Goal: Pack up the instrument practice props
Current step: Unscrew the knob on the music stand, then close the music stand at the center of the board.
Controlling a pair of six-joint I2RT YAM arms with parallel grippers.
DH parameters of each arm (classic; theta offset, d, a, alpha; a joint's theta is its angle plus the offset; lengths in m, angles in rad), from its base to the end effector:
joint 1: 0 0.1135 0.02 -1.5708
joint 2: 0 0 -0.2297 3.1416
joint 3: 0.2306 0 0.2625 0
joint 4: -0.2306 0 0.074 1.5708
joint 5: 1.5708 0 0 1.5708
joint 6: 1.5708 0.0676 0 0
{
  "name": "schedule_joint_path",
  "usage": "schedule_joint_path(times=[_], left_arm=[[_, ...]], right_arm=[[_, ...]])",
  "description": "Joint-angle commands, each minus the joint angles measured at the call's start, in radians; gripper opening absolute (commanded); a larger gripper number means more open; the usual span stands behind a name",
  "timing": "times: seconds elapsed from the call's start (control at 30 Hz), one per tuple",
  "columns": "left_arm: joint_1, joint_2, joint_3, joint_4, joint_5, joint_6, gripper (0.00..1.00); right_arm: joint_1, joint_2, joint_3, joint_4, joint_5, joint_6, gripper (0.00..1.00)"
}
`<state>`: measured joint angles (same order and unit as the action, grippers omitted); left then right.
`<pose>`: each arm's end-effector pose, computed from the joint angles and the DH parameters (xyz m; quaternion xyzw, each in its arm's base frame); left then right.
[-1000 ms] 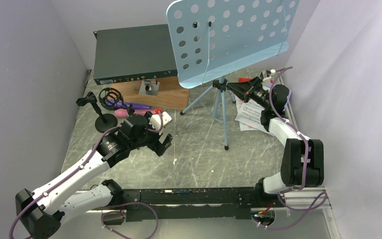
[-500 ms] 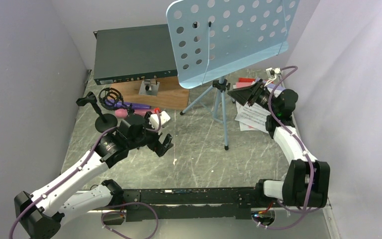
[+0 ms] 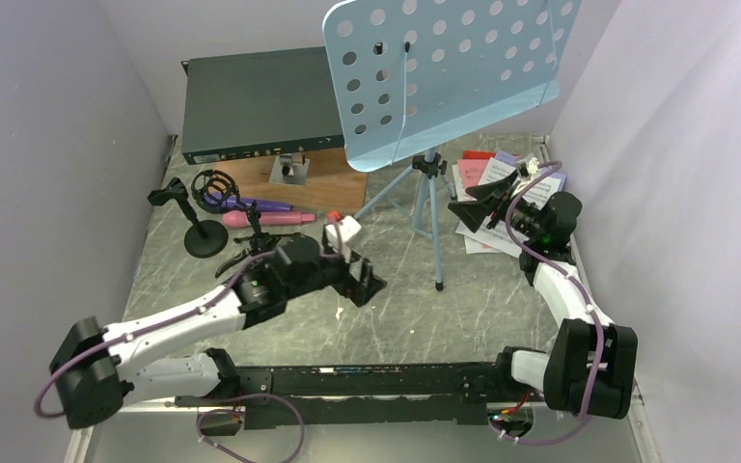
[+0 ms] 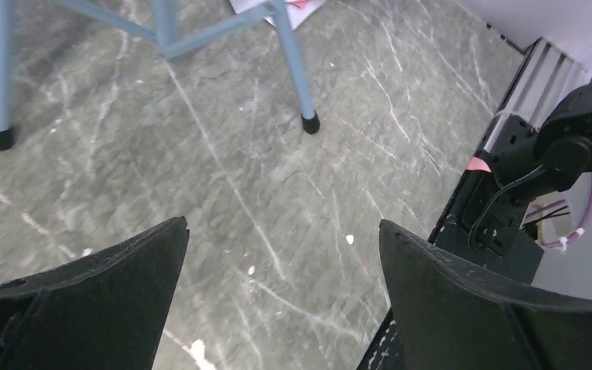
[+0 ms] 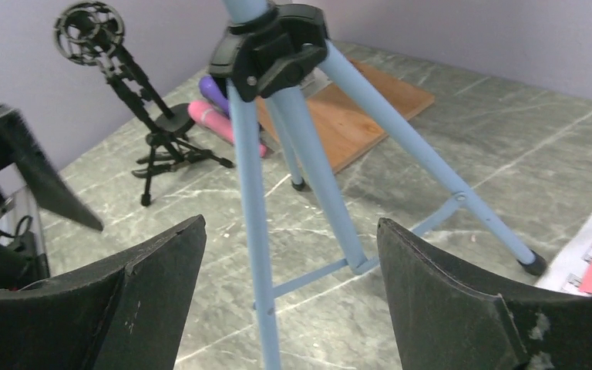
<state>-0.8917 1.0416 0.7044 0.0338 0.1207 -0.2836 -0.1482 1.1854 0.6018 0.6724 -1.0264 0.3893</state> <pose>0.1819 -0.2383 0.2417 0.2749 0.7568 -0.3681 0.4650 0.2939 0.0146 0.2453 -0.1931 0.6631 0.4063 0.5982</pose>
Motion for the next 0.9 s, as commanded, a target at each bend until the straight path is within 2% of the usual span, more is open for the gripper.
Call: schedule_joint_path(times=[0.0, 0.07, 0.17, 0.27, 0.47, 0.7, 0.8, 0.87], left_arm=[[-0.163, 0.13, 0.081, 0.243, -0.355, 0.022, 0.99], [-0.219, 0.226, 0.137, 0.266, -0.528, 0.013, 1.0], [-0.278, 0.383, 0.301, 0.142, -0.838, -0.095, 0.97], [-0.305, 0.522, 0.464, 0.006, -0.989, -0.15, 0.97], [-0.308, 0.676, 0.637, 0.006, -1.049, -0.143, 0.97], [-0.303, 0.808, 0.802, -0.013, -1.044, -0.142, 0.93], [-0.284, 0.851, 0.86, -0.071, -1.011, -0.187, 0.87], [-0.268, 0.878, 0.899, -0.129, -0.99, -0.24, 0.78]], right_arm=[[-0.032, 0.023, 0.08, -0.122, -0.012, -0.15, 0.85], [-0.046, 0.029, 0.078, -0.12, -0.006, -0.14, 0.88], [-0.064, 0.026, 0.064, -0.087, -0.001, -0.124, 0.89], [-0.072, 0.023, 0.064, -0.085, 0.0, -0.117, 0.89], [-0.08, 0.027, 0.07, -0.097, 0.001, -0.115, 0.9], [-0.085, 0.028, 0.076, -0.105, -0.002, -0.111, 0.9], [-0.088, 0.028, 0.079, -0.106, -0.004, -0.11, 0.9], [-0.091, 0.027, 0.081, -0.113, -0.004, -0.112, 0.9]])
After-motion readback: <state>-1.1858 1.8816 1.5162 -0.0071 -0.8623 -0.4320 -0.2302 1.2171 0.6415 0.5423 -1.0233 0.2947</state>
